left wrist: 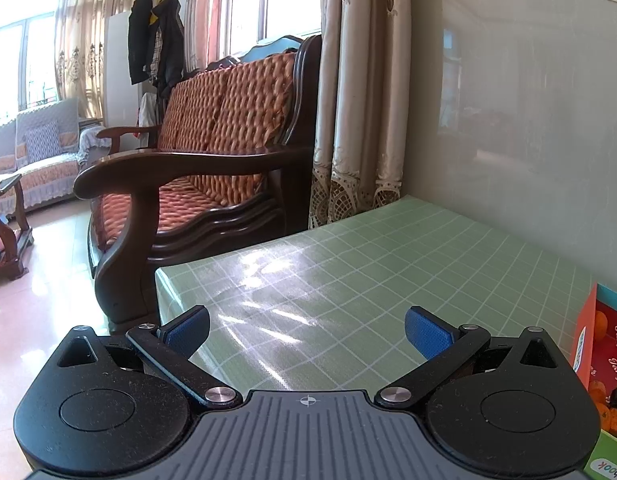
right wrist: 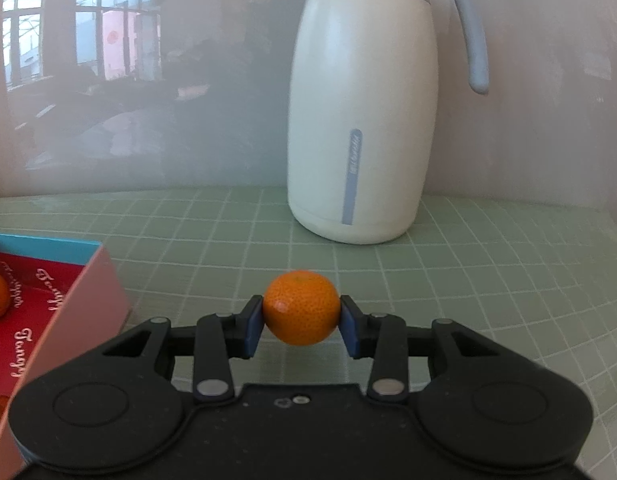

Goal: Organize fruits
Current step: 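Carry the tangerine into the red box and open the right gripper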

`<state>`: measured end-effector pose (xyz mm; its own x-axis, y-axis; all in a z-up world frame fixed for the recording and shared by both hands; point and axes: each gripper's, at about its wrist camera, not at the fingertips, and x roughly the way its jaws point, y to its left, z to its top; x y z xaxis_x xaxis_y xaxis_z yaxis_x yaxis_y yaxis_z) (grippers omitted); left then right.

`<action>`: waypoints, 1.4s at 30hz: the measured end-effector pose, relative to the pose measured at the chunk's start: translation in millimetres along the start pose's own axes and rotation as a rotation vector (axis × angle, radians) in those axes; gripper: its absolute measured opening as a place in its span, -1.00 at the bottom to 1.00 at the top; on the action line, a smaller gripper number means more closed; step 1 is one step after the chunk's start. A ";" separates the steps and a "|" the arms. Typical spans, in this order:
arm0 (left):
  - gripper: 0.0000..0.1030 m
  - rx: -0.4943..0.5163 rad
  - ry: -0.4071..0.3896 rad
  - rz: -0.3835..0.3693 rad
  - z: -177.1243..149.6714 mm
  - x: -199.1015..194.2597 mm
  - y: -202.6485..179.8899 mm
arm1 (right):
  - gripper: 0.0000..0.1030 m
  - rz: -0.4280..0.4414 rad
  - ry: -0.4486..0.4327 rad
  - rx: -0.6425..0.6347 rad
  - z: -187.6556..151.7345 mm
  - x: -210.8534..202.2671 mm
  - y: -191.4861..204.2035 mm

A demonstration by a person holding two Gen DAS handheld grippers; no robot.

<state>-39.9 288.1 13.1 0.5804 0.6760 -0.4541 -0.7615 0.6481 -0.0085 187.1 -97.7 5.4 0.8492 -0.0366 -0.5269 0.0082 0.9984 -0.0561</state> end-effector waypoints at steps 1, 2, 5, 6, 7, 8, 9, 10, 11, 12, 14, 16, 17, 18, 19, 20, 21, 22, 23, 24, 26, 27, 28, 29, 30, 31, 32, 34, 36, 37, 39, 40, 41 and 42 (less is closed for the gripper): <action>1.00 -0.003 0.000 -0.001 0.2 0.0 0.5 | -0.27 0.007 -0.006 -0.004 0.5 -3.0 2.4; 1.00 -0.005 0.001 -0.001 0.3 0.2 1.3 | -0.27 0.013 -0.013 -0.008 1.1 -6.0 4.9; 1.00 -0.009 0.001 -0.003 0.4 0.1 2.6 | -0.27 0.027 -0.045 -0.037 2.3 -16.2 14.1; 1.00 -0.010 0.002 -0.003 0.4 0.3 2.7 | -0.27 0.030 -0.057 -0.050 2.8 -20.2 17.7; 0.99 -0.012 0.002 -0.003 0.3 0.4 3.0 | -0.27 0.036 -0.069 -0.062 3.1 -23.5 21.3; 1.00 -0.014 0.001 -0.002 0.2 0.8 3.9 | -0.27 0.045 -0.081 -0.071 3.7 -27.9 24.6; 1.00 -0.016 0.002 -0.001 0.4 0.9 4.5 | -0.27 0.056 -0.091 -0.079 4.3 -31.9 27.6; 1.00 -0.019 0.003 -0.001 0.5 1.1 4.9 | -0.27 0.066 -0.101 -0.088 4.8 -36.2 30.9; 1.00 -0.021 0.003 -0.001 0.6 1.4 5.1 | -0.27 0.079 -0.111 -0.096 5.6 -39.9 34.7; 1.00 -0.023 0.004 -0.001 0.8 1.6 5.4 | -0.27 0.093 -0.120 -0.105 5.7 -44.1 38.1; 1.00 -0.027 0.003 -0.001 0.9 1.6 5.6 | -0.27 0.117 -0.136 -0.123 6.4 -51.7 45.4; 1.00 -0.029 0.001 -0.003 0.5 1.1 5.7 | -0.27 0.140 -0.154 -0.140 6.9 -59.9 52.7; 1.00 -0.028 0.000 -0.003 0.1 0.7 5.7 | -0.27 0.155 -0.162 -0.149 7.4 -61.7 55.9; 1.00 -0.028 -0.001 -0.003 0.0 0.6 5.6 | -0.27 0.166 -0.168 -0.157 7.4 -65.2 59.6; 1.00 -0.028 -0.002 -0.003 -0.1 0.6 6.1 | -0.26 0.176 -0.173 -0.166 6.9 -69.3 64.4; 1.00 -0.027 -0.003 -0.003 -0.2 0.6 5.9 | -0.26 0.193 -0.177 -0.175 6.6 -71.8 67.9; 1.00 -0.027 -0.003 -0.002 -0.3 0.7 6.1 | -0.26 0.213 -0.180 -0.186 5.8 -73.7 71.8; 1.00 -0.028 -0.003 -0.002 -0.2 0.6 6.5 | -0.26 0.223 -0.180 -0.198 4.4 -76.2 75.6; 1.00 -0.028 -0.004 -0.002 -0.2 0.5 6.6 | -0.26 0.234 -0.182 -0.212 3.1 -77.1 80.0; 1.00 -0.027 -0.004 -0.002 -0.1 0.5 6.4 | -0.26 0.252 -0.183 -0.225 2.0 -78.1 84.4; 1.00 -0.027 -0.004 -0.002 -0.1 0.5 6.4 | -0.26 0.277 -0.177 -0.251 -0.3 -79.7 93.9; 1.00 -0.026 -0.005 -0.002 0.0 0.4 6.4 | -0.26 0.291 -0.173 -0.265 -1.7 -79.9 98.7; 1.00 -0.025 -0.006 -0.002 0.1 0.1 6.4 | -0.26 0.301 -0.170 -0.279 -3.1 -81.0 102.7; 1.00 -0.023 -0.006 -0.003 0.1 0.0 6.1 | -0.27 0.308 -0.165 -0.294 -5.0 -80.3 107.9; 1.00 -0.021 -0.006 -0.004 0.0 0.1 5.6 | -0.26 0.315 -0.161 -0.309 -6.7 -79.6 112.9; 1.00 -0.019 -0.006 -0.004 0.1 -0.4 5.4 | -0.26 0.323 -0.153 -0.324 -8.3 -78.5 117.6; 1.00 -0.016 -0.007 -0.004 0.0 -0.3 4.9 | -0.26 0.330 -0.144 -0.336 -9.8 -77.7 123.1; 1.00 -0.013 -0.007 -0.006 0.1 -1.1 4.0 | -0.26 0.341 -0.127 -0.362 -13.9 -77.4 132.1; 1.00 -0.010 -0.007 -0.009 0.8 -1.3 3.0 | -0.26 0.333 -0.119 -0.393 -17.4 -79.6 140.6; 1.00 -0.009 -0.007 -0.010 0.7 -1.8 2.7 | -0.26 0.332 -0.120 -0.398 -19.0 -81.6 142.3; 1.00 -0.006 -0.006 -0.013 0.4 -2.7 2.4 | -0.26 0.333 -0.102 -0.405 -18.0 -81.7 143.8; 1.00 -0.005 -0.005 -0.015 0.3 -2.9 1.8 | -0.26 0.335 -0.092 -0.409 -19.3 -80.6 144.8; 1.00 -0.004 -0.005 -0.016 0.2 -3.2 1.0 | -0.26 0.334 -0.087 -0.410 -19.8 -80.5 145.3; 1.00 -0.003 -0.005 -0.017 0.2 -3.5 0.4 | -0.26 0.333 -0.081 -0.415 -19.8 -80.4 146.4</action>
<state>-42.1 286.1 14.8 0.5946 0.6670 -0.4490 -0.7526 0.6582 -0.0188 109.6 50.6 22.8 0.8084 0.2992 -0.5069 -0.4641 0.8537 -0.2362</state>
